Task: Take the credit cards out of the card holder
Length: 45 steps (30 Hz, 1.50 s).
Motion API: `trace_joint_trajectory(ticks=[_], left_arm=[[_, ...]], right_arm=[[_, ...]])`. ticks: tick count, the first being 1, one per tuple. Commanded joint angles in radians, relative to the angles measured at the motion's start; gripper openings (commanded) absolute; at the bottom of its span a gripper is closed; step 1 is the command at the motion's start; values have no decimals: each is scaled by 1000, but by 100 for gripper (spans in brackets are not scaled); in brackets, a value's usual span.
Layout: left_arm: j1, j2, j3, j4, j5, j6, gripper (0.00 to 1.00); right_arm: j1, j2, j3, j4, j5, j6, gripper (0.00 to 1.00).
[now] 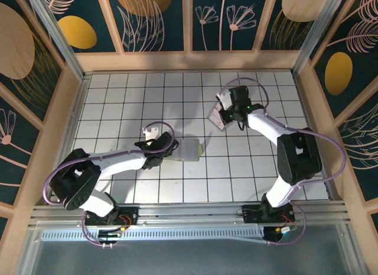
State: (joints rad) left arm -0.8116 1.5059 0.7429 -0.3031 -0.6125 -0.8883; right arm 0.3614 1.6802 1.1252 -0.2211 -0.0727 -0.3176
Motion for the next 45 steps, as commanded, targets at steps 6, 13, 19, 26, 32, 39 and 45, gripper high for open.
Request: trace_joint_trajectory(ticks=[6, 13, 19, 26, 32, 39, 45], left_arm=[[9, -9, 12, -33, -23, -15, 99], [14, -12, 14, -33, -26, -8, 99], [17, -23, 10, -34, -26, -10, 99], [20, -51, 4, -42, -31, -13, 99], [27, -74, -3, -28, -11, -15, 99], [43, -102, -29, 11, 32, -17, 99], [76, -157, -69, 32, 49, -17, 99]], right_arm=[[-3, 37, 38, -20, -16, -31, 0], [-3, 77, 61, -61, -10, -45, 0], [-4, 103, 85, -86, -24, -40, 7], [-2, 88, 100, -97, -32, -26, 30], [0, 18, 94, -85, -36, 5, 34], [4, -93, 72, -67, -35, 65, 40], [4, -221, 15, -34, 35, 167, 48]])
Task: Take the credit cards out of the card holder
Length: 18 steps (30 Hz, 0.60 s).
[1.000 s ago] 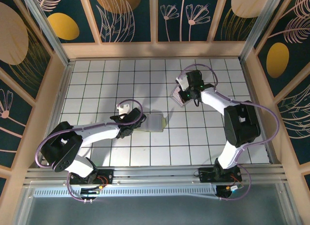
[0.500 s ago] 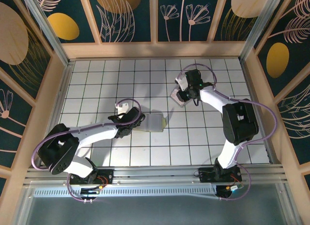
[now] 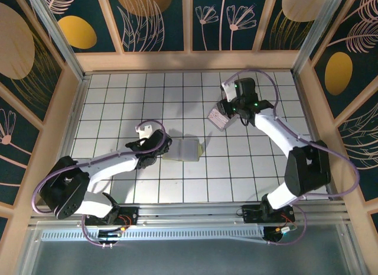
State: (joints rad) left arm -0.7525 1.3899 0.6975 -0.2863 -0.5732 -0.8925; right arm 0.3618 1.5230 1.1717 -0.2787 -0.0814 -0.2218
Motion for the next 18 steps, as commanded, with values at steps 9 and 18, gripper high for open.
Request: trace_joint_trajectory(ticks=[9, 18], left_arm=[[87, -204, -106, 39, -22, 23, 99], [141, -361, -178, 132, -97, 111, 99]], right_arm=[[-4, -356, -237, 122, 210, 225, 66], [-20, -544, -384, 179, 397, 308, 79]])
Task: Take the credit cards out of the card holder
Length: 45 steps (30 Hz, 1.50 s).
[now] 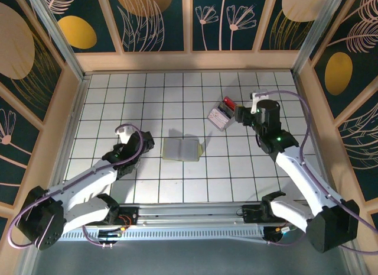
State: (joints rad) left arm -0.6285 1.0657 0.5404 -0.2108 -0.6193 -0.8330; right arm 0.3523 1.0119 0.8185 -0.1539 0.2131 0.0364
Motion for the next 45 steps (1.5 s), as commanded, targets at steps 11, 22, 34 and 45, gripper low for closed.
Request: trace_joint_trajectory(ticks=[11, 22, 34, 45], left_arm=[[198, -129, -90, 264, -45, 219, 99], [379, -115, -169, 539, -41, 368, 99], [476, -62, -316, 998, 50, 598, 99], [515, 99, -460, 1406, 154, 720, 99]], right_arm=[[-39, -136, -180, 218, 270, 128, 93], [-75, -121, -295, 421, 301, 85, 99], [-94, -54, -500, 866, 288, -81, 99], [-183, 120, -637, 1285, 184, -89, 99]])
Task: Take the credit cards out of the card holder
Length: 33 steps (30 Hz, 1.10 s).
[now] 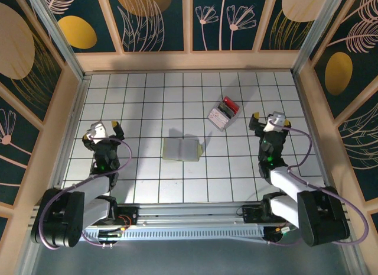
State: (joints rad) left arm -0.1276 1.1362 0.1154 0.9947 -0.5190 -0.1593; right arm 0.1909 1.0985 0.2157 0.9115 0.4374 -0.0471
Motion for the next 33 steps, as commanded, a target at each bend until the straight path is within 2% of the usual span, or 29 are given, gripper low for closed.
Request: trace_joint_trajectory(ticks=[1, 7, 12, 14, 16, 17, 20, 23, 26, 33], left_arm=[[17, 44, -45, 231, 69, 49, 99], [28, 144, -44, 353, 137, 92, 99], [47, 313, -14, 480, 208, 105, 99], [46, 375, 14, 482, 251, 123, 99], [53, 392, 54, 424, 321, 142, 99], [80, 372, 81, 341, 407, 140, 99], [157, 382, 110, 300, 574, 99, 99], [161, 385, 110, 305, 575, 98, 99], [161, 385, 119, 286, 514, 78, 99], [159, 383, 116, 288, 513, 78, 99]], right_arm=[[-30, 46, -41, 248, -46, -5, 99], [-51, 115, -64, 351, -81, -21, 99], [-74, 151, -72, 392, -105, -36, 99], [-86, 163, -80, 412, -126, -44, 99], [-99, 172, -92, 450, -141, -51, 99], [-106, 170, -99, 463, -155, -54, 99], [-138, 168, -108, 489, -211, -45, 99], [-166, 163, -102, 475, -262, -32, 99], [-178, 146, -103, 441, -276, -22, 99], [-180, 93, -141, 411, -307, -3, 99]])
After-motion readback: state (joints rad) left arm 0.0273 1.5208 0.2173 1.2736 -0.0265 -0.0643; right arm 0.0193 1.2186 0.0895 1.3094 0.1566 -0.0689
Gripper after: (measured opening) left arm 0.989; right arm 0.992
